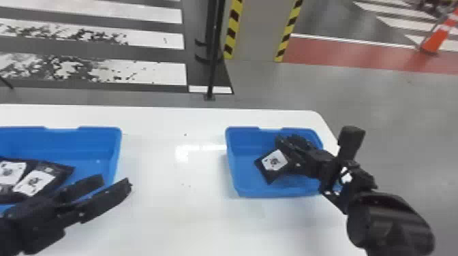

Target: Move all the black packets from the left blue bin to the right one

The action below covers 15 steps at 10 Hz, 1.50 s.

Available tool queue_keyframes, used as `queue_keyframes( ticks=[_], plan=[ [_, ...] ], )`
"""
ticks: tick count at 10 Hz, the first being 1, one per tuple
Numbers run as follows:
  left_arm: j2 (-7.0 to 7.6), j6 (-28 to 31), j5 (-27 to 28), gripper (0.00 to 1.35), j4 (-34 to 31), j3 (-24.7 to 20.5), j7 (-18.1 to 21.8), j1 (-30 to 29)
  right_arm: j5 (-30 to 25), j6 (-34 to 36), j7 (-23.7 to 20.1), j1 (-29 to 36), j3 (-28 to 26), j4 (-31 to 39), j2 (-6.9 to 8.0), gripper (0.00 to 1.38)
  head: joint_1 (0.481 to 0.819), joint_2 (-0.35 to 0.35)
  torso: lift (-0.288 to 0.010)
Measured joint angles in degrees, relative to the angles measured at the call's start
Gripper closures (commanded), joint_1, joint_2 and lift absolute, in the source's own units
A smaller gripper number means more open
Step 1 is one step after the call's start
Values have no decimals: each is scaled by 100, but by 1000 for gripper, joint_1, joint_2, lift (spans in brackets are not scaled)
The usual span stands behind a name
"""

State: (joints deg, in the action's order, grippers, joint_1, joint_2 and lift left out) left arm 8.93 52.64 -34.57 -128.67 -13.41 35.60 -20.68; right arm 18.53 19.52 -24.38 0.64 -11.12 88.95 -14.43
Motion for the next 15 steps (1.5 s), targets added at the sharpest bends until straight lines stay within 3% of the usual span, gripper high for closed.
queue_keyframes(
  ticks=[2, 4, 6, 7, 8, 9, 11, 13, 15],
  plan=[
    [-46, -58, 413, 180, -33, -329, -204, 29, -281, -634, 400, 1163, -14, 1449, 123, 170, 695, -165, -140],
    [-152, -102, 946, 185, -89, -719, -516, 119, -802, -1494, 536, 2604, -23, 3086, 479, 170, 695, -43, -140],
    [-183, 53, 1537, 185, -92, -1013, -839, 379, -932, -1874, 536, 3679, -4, 4083, 855, 171, 695, 48, -140],
    [-208, 305, 1853, 185, -82, -1145, -1032, 576, -804, -1915, 531, 4088, 100, 4398, 934, 171, 695, 109, -140],
    [-182, 760, 2192, 185, 53, -1215, -1093, 885, -606, -1923, 531, 4401, 264, 4586, 949, 173, 695, 176, -140],
    [-67, 1300, 2472, 183, 278, -1135, -1103, 1253, -456, -1924, 531, 4605, 368, 4707, 947, 176, 695, 207, -140],
    [144, 2209, 2967, 185, 783, -786, -1178, 1975, -334, -1925, 531, 4853, 414, 4944, 915, 176, 695, 226, -140],
    [338, 2674, 3113, 185, 1609, -283, -1178, 2624, -208, -1913, 531, 4978, 498, 5006, 891, 176, 695, 210, -140],
    [392, 3037, 3414, 196, 2020, -39, -1185, 2973, -149, -1910, 522, 4942, 535, 4961, 886, 177, 695, 213, -140]
  ],
)
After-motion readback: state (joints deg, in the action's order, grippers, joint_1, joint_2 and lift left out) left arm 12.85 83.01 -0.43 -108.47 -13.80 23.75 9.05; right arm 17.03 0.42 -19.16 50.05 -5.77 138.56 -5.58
